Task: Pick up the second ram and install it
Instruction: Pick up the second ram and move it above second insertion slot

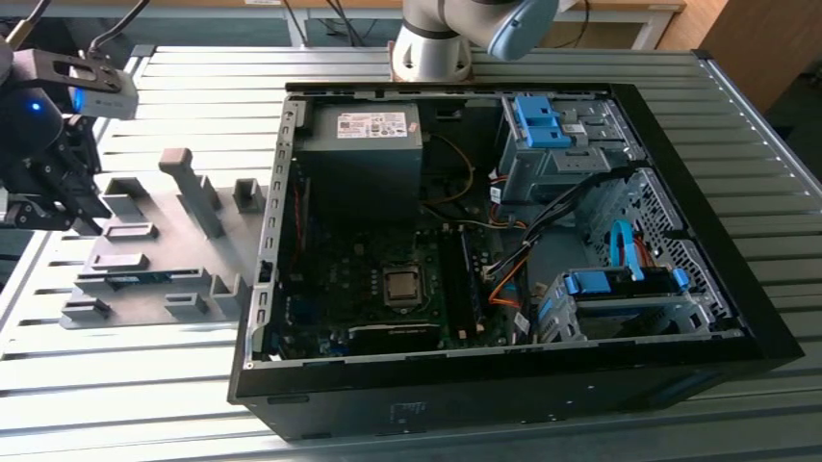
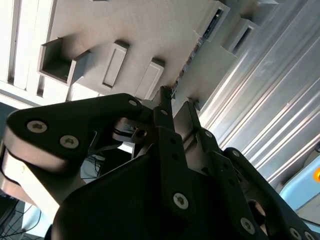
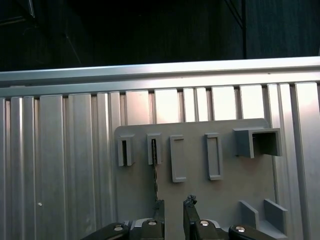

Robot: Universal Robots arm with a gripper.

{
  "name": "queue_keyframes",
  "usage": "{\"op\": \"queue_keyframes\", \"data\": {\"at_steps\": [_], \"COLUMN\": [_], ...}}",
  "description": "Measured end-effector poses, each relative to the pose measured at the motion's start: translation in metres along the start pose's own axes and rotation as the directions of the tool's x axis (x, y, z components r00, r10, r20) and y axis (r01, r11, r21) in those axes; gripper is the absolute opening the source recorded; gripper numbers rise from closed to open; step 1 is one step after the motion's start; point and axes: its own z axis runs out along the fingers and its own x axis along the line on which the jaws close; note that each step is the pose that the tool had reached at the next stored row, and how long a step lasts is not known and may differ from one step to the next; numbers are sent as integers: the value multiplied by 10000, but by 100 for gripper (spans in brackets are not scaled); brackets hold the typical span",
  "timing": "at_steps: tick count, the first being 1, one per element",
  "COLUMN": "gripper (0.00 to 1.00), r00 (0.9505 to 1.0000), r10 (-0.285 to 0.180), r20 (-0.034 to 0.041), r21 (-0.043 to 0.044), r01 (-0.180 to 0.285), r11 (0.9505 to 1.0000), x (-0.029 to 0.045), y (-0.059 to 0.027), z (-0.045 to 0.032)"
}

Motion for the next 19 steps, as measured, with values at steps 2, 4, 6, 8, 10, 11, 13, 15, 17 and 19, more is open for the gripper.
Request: {"op": "queue_keyframes", "data": {"at_steps": [2,4,6,8,10,11,13,15,17,19], "gripper": [29,29,29,29,29,29,29,29,29,29], "r00": [10000,10000,10000,10000,10000,10000,10000,10000,10000,10000], "r10": [0,0,0,0,0,-1,0,0,0,0], "r20": [0,1,1,0,0,0,0,0,0,1], "r21": [-1,1,0,0,-1,0,0,0,0,1], "r01": [0,0,0,0,0,1,0,0,0,0], "r11": [10000,10000,10000,10000,10000,10000,10000,10000,10000,10000], "x": [0,0,1,1,4,5,5,6,6,8], "y": [0,-1,-1,-1,-1,-2,-2,-2,-2,-2], "z": [8,17,27,36,43,45,45,45,46,47]}}
